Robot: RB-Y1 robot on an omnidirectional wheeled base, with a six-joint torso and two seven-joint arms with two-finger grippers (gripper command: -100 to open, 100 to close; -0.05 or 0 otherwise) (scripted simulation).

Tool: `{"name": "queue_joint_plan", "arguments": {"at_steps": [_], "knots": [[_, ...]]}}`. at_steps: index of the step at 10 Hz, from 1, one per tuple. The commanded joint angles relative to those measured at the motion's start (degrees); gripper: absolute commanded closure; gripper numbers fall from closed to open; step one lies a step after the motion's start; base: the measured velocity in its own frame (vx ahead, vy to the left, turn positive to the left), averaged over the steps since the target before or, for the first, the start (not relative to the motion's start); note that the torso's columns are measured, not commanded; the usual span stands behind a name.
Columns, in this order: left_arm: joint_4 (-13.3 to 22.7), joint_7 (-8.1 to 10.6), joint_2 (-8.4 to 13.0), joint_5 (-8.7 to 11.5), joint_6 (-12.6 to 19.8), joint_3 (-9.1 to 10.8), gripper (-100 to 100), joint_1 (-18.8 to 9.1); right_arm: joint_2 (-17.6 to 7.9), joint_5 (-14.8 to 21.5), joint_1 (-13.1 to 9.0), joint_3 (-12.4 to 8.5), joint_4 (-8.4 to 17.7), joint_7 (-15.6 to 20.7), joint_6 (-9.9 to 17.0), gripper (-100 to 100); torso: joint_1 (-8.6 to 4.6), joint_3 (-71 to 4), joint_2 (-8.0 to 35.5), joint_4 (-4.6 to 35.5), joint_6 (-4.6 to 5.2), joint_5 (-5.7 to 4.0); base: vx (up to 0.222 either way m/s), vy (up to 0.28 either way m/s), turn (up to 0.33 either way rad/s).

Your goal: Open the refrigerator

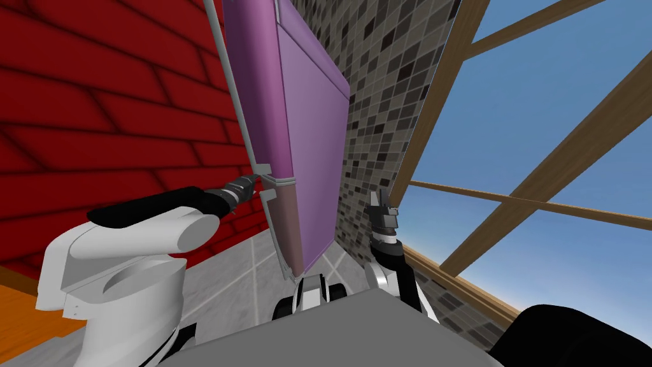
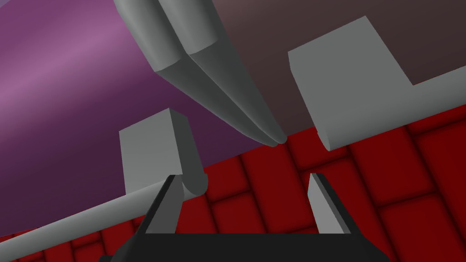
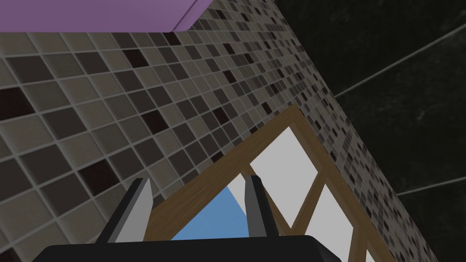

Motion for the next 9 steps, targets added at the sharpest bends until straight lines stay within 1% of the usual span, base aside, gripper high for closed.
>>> {"name": "queue_joint_plan", "arguments": {"at_steps": [1, 2, 5, 8, 9], "knots": [[0.2, -0.16, 0.8, 0.6, 0.6, 0.79, -100, -2.0, 0.0, 0.0, 0.0, 0.0, 0.0, 0.0, 0.0, 0, -0.01, 0.0, 0.0, 0.0, -0.02, 0.00, -0.010, 0.026, -0.024], [0.1, -0.39, 1.1, 1.2, 1.4, 0.89, -100, -2.9, 0.0, 0.0, 0.0, 0.0, 0.0, 0.0, 0.0, 0, 0.03, 0.0, 0.0, 0.0, 0.02, 0.00, -0.010, 0.035, -0.067], [-0.2, -0.72, 1.6, 1.9, 2.6, 1.07, -100, -4.0, 0.0, 0.0, 0.0, 0.0, 0.0, 0.0, 0.0, 0, 0.09, 0.1, 0.1, 0.1, -0.07, 0.03, -0.007, 0.025, -0.026], [-0.4, -1.72, 2.9, 3.8, 6.5, 1.67, -100, -6.9, 0.0, 0.0, 0.0, 0.0, 0.0, 0.0, 0.0, 0, 0.10, 0.1, 0.1, 0.1, -0.02, 0.01, -0.013, 0.039, -0.060], [-0.3, -1.92, 3.2, 4.1, 7.3, 1.80, -100, -7.5, 0.0, 0.0, 0.0, 0.0, 0.0, 0.0, 0.0, 0, 0.08, 0.1, 0.1, 0.1, -0.05, 0.02, -0.009, 0.027, -0.053]]}}
